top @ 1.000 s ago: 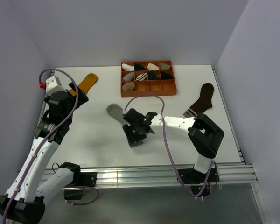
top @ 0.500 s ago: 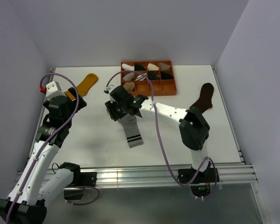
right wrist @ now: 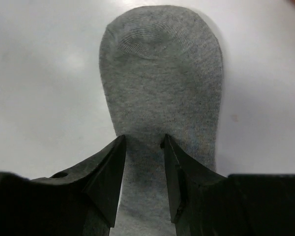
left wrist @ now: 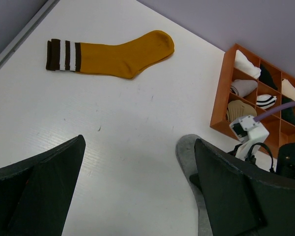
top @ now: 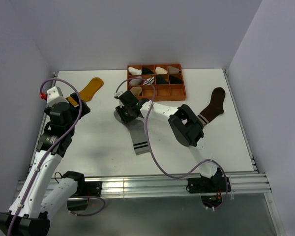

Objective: Roll the socks
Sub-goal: Adjust the sock at the center of the board, then roll the sock at the center of the board.

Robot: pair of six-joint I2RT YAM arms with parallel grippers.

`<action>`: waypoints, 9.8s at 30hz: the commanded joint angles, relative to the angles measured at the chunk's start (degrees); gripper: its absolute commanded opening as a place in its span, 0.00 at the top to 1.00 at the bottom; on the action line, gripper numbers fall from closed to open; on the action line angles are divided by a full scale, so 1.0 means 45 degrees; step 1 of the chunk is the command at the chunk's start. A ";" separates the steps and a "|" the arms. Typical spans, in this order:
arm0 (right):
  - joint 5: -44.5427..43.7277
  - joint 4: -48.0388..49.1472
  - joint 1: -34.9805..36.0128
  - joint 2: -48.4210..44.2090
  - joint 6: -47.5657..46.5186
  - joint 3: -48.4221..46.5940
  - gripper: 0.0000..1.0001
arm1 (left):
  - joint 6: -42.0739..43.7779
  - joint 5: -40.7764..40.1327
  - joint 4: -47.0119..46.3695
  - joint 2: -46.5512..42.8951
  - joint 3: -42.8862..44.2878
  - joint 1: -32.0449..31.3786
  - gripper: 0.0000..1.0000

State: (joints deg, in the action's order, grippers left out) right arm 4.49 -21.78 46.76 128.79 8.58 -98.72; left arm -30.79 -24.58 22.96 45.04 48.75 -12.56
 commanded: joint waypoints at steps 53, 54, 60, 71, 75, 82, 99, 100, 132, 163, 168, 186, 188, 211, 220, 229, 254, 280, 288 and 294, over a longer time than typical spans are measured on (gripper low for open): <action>-0.2714 -0.0220 0.0544 -0.5644 -0.1028 0.5568 0.44 | 0.0201 0.0696 -0.0571 -0.0164 -0.0131 0.0232 0.01; -0.2988 -0.0103 0.1029 -0.6000 -0.0970 0.5918 0.44 | 0.0123 0.0658 -0.0552 -0.0203 -0.0111 0.0232 0.01; -0.3634 0.0076 0.2846 -0.7117 -0.1300 0.6781 0.41 | -0.0033 0.0131 -0.0474 -0.0398 -0.0150 0.0232 0.01; -0.5138 -0.0551 0.4959 -0.5692 -0.1770 0.6644 0.41 | -0.0151 -0.0261 -0.0356 -0.0477 -0.0131 0.0329 0.01; -0.5236 -0.0628 0.5096 -0.5262 -0.1770 0.6605 0.41 | -0.0151 -0.0261 -0.0356 -0.0457 -0.0150 0.0368 0.01; -0.5353 -0.0453 0.5311 -0.4930 -0.2137 0.6644 0.41 | -0.0151 -0.0163 -0.0434 -0.0438 -0.0189 0.0369 0.01; -0.5724 -0.0569 0.5702 -0.3856 -0.2434 0.6371 0.45 | -0.0131 -0.0066 -0.0434 -0.0340 -0.0189 0.0388 0.01; -0.5860 -0.0609 0.5702 -0.3739 -0.2434 0.6351 0.47 | -0.0131 -0.0066 -0.0434 -0.0340 -0.0189 0.0388 0.01; 0.1633 0.3061 0.1935 -0.6979 0.0007 0.8772 1.00 | -0.3156 0.4331 -0.0706 0.1182 -0.1496 -0.1073 0.01; 0.8473 0.6087 -0.1894 -0.3680 0.3912 0.9944 1.00 | -0.7924 0.4720 -0.3735 0.5909 -0.3802 -0.4631 0.10; 0.8728 0.6442 -0.2305 -0.3308 0.4266 1.0140 1.00 | -0.8042 0.4837 -0.3950 0.6514 -0.3763 -0.4846 0.12; 0.8494 0.6461 -0.2345 -0.3386 0.4090 1.0199 0.98 | -0.8491 0.5032 -0.4477 0.8624 -0.3470 -0.5159 0.48; 0.8436 0.6500 -0.2326 -0.3502 0.4090 1.0218 0.97 | -0.8510 0.5052 -0.4419 0.8722 -0.3470 -0.5159 0.58; 0.1290 0.6890 0.0894 -0.7135 0.1142 1.1468 0.52 | -0.8237 0.4954 -0.1216 0.9288 -0.1186 -0.5178 1.00; -0.1620 0.7164 0.2498 -0.7253 0.0126 1.1527 0.51 | -0.8412 0.5266 -0.0825 0.9464 -0.0697 -0.5178 1.00; -0.3418 0.7398 0.3651 -0.6493 -0.0071 1.1449 0.59 | -0.8549 0.5345 -0.0708 0.9640 -0.0619 -0.5178 1.00; 0.7078 0.8800 -0.0975 -0.5829 0.4301 1.1664 1.00 | -0.8608 0.4466 -0.1918 0.6889 -0.2083 -0.5022 0.30; 0.9920 1.0485 -0.3048 -0.2918 0.7723 1.1508 0.99 | -0.8003 0.4915 -0.4613 0.7959 -0.4252 -0.5061 0.68; 0.9861 1.0250 -0.3048 -0.2878 0.7586 1.1429 0.99 | -0.7963 0.4837 -0.5531 0.8195 -0.4427 -0.5061 0.68; 0.9822 1.0114 -0.3029 -0.2761 0.7586 1.1371 0.99 | -0.8022 0.4895 -0.6390 0.8195 -0.4661 -0.5061 0.68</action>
State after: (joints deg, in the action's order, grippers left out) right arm 50.68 27.38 33.47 114.59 44.25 -46.94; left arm -68.16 -1.34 -4.01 80.90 29.19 -35.20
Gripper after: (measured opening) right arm 0.128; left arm 0.316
